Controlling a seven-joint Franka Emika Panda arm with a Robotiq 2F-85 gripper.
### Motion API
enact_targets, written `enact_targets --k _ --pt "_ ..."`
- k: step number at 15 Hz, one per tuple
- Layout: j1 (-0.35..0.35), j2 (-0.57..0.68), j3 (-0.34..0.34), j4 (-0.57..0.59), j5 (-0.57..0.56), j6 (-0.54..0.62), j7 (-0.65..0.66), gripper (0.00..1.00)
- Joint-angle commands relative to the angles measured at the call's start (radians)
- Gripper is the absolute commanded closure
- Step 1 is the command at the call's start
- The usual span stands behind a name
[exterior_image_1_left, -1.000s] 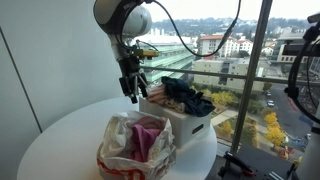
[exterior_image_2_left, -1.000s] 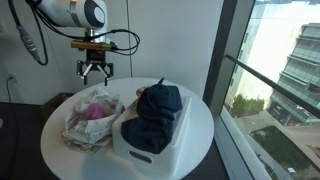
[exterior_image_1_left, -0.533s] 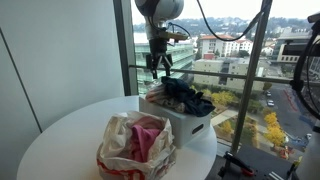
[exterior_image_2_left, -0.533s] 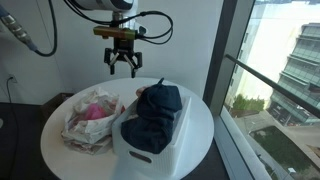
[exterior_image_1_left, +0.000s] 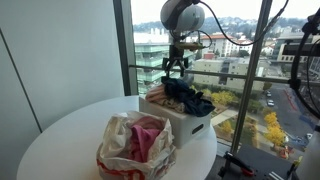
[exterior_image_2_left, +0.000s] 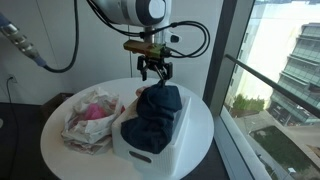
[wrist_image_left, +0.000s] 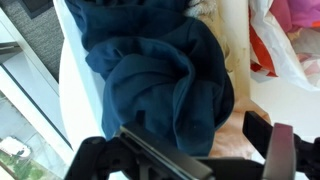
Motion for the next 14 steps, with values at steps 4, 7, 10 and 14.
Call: enact_targets --k 4,7,10,14 --pt "-0.001 0.135 -0.006 0.043 -0.002 0.209 0.098 0.00" --pt "0.003 0.180 -0.015 0.059 -0.032 0.238 0.146 0.25" --pt "0.004 0.167 -0.019 0.030 -0.039 0.262 0.176 0.43" --pt "0.012 0.134 -0.023 -0.010 -0.053 0.266 0.222 0.72"
